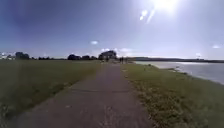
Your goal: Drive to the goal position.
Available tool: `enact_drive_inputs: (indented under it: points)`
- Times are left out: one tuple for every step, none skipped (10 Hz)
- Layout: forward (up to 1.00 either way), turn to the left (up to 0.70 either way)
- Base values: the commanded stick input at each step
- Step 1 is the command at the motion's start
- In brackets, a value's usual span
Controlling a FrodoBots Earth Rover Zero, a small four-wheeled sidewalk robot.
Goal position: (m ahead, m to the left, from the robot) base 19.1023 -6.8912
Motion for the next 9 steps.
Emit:
enact_drive_inputs:
  points:
    - [0.50, 0.00]
    - [0.50, 0.00]
    - [0.50, -0.16]
    - [0.50, -0.19]
    - [0.50, -0.01]
    - [0.50, 0.00]
    - [0.50, 0.00]
    - [0.50, 0.00]
    - [0.50, 0.00]
